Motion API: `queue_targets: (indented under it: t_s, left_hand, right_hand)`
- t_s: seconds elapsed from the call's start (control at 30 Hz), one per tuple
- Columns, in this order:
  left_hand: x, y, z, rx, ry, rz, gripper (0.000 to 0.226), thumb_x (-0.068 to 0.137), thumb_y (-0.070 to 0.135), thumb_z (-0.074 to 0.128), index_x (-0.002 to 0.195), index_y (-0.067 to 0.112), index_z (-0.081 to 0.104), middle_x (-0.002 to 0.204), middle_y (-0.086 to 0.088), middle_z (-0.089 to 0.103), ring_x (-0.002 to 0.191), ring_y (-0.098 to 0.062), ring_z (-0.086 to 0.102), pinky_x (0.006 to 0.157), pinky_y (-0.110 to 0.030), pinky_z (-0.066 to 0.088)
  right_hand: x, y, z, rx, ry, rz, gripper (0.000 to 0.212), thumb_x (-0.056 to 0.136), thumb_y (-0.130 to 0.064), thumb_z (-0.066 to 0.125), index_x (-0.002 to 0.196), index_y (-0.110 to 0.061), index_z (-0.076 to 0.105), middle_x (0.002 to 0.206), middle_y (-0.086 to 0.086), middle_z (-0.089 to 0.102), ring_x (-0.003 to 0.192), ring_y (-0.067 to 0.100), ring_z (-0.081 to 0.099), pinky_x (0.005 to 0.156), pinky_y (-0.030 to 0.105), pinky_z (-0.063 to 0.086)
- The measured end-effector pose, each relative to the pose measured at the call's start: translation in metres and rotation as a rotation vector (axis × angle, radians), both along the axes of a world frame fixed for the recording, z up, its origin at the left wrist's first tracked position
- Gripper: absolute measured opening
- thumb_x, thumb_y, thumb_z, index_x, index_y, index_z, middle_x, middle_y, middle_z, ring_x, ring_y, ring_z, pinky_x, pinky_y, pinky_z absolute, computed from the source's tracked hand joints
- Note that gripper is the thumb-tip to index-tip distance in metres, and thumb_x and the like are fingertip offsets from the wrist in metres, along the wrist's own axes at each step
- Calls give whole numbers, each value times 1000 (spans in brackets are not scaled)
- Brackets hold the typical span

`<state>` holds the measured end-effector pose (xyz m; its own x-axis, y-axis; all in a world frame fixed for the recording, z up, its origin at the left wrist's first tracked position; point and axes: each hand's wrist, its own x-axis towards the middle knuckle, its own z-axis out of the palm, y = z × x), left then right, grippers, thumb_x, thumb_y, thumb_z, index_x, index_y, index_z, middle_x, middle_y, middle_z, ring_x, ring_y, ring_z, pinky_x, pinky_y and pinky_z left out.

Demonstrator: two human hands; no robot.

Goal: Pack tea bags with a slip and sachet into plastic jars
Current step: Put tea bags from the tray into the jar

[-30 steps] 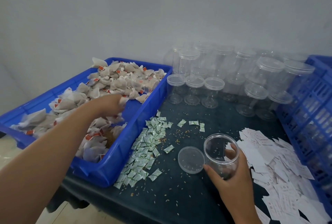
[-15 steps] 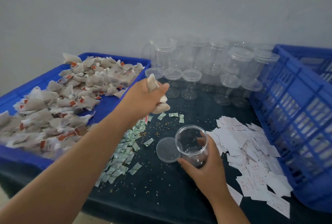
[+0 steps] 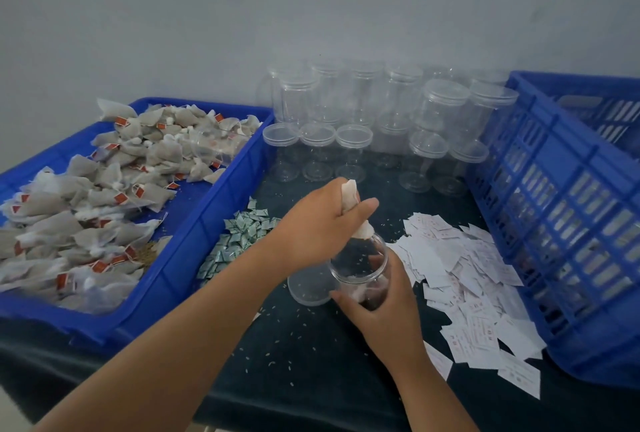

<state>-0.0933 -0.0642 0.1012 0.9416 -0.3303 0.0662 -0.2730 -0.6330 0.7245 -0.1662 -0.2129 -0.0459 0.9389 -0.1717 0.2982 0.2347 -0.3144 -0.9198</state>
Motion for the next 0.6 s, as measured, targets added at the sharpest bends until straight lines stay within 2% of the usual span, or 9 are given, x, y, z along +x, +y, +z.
queue_targets:
  t_s: [0.07,0.13,0.2,0.27,0.37,0.43,0.53,0.6]
  left_hand:
    - [-2,-2,2,13,86,-13,40,101,67,40,96,28,52,94,7,63,85,-14,63,70,-35,45]
    - [-3,-3,2,84,142,-72,40,101,56,34,103,23,56,110,5,59,101,-22,59,80,-38,47]
    - [-6,-1,1,169,117,-129,35,97,45,43,112,19,61,115,8,56,108,-19,57,87,-32,47]
    - [-7,2,-3,235,25,-153,21,95,36,60,112,25,67,109,14,56,106,-10,56,86,-23,48]
    - [-12,4,-8,382,-169,-146,20,87,45,75,104,35,70,103,17,62,105,-7,53,88,-27,47]
    - [-16,4,-7,477,-191,-199,16,93,46,69,95,31,73,95,12,69,100,-10,59,86,-34,53]
    - [-23,5,-4,592,-202,-303,35,107,37,49,78,23,64,77,2,61,87,-18,58,79,-40,52]
    - [-28,12,3,475,-182,-297,28,108,34,48,91,25,69,85,6,67,85,-13,60,78,-37,53]
  right_hand:
    - [0,0,0,21,-10,9,89,76,-44,98,150,-40,49,144,-14,63,133,11,63,97,26,59]
    - [0,0,1,32,-14,1,88,76,-40,99,149,-39,50,143,-14,64,130,11,65,91,20,58]
    - [-1,0,2,54,-12,-1,88,76,-38,99,150,-37,50,143,-12,65,128,12,67,89,23,60]
    - [0,-1,0,80,-7,8,89,77,-36,99,151,-35,50,143,-9,66,127,16,68,90,36,64]
    - [0,-1,-2,80,-21,-1,88,76,-40,98,151,-35,51,139,-7,67,124,18,70,92,44,64]
    - [-1,-1,-3,48,-26,-7,86,76,-41,97,149,-37,51,136,-8,68,122,18,70,95,43,63]
    - [-2,-2,-4,-1,-48,-3,86,76,-41,97,148,-38,52,136,-9,67,125,16,68,97,39,61]
    - [-2,-3,-3,27,-57,32,87,77,-38,98,149,-39,51,137,-9,67,126,17,68,98,42,61]
